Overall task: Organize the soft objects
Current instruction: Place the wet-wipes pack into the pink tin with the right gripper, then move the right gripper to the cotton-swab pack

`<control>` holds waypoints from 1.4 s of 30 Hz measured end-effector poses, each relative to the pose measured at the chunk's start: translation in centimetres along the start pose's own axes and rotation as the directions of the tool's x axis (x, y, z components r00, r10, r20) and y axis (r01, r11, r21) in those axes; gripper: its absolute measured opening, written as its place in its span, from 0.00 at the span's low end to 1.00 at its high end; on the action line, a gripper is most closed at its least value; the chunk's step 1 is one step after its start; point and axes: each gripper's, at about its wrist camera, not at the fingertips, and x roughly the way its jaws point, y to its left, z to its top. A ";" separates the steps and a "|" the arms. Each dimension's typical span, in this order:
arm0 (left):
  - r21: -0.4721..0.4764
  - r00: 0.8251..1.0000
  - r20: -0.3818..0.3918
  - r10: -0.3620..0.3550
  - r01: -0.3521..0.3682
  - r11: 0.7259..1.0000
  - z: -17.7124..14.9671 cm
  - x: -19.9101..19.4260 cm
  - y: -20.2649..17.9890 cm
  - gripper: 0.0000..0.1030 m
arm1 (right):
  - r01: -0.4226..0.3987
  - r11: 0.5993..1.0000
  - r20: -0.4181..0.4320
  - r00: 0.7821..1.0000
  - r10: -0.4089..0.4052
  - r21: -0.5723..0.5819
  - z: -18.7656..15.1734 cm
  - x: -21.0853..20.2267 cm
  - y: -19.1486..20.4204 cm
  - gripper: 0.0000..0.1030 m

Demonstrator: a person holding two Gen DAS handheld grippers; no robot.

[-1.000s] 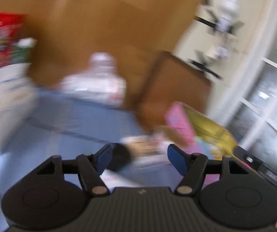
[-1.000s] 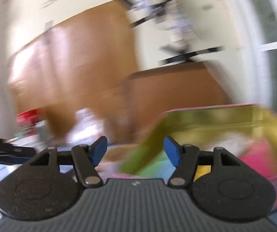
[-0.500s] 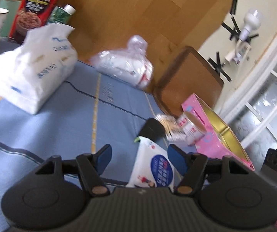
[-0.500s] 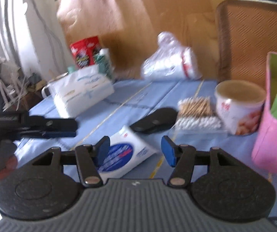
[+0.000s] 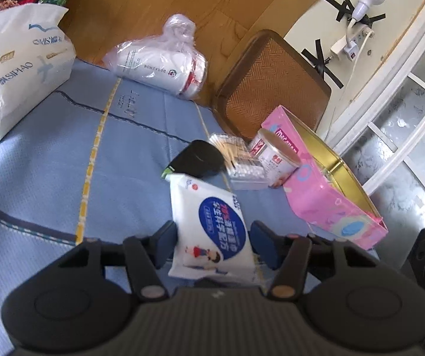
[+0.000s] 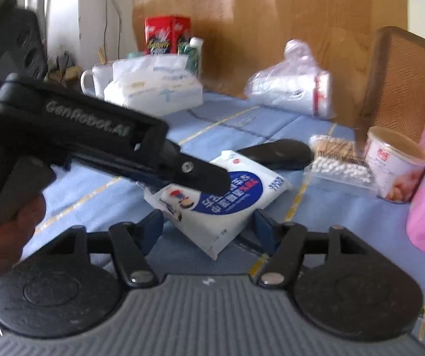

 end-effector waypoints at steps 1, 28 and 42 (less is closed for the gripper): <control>-0.004 1.000 0.004 -0.012 0.012 1.000 0.2 0.0 -0.3 0.54 | -0.003 1.000 0.027 1.000 0.003 0.018 -0.1 -0.7 -0.4 0.65; 0.381 0.962 -0.161 -0.222 0.268 0.885 3.4 18.7 -25.9 0.56 | 0.664 0.674 0.194 0.651 -0.734 0.324 -4.4 -13.5 -20.9 0.63; 0.267 0.990 -0.036 -0.138 0.143 0.953 2.0 6.1 -10.9 0.57 | 0.452 0.779 0.290 0.748 -0.597 0.435 -3.9 -14.9 -18.2 0.63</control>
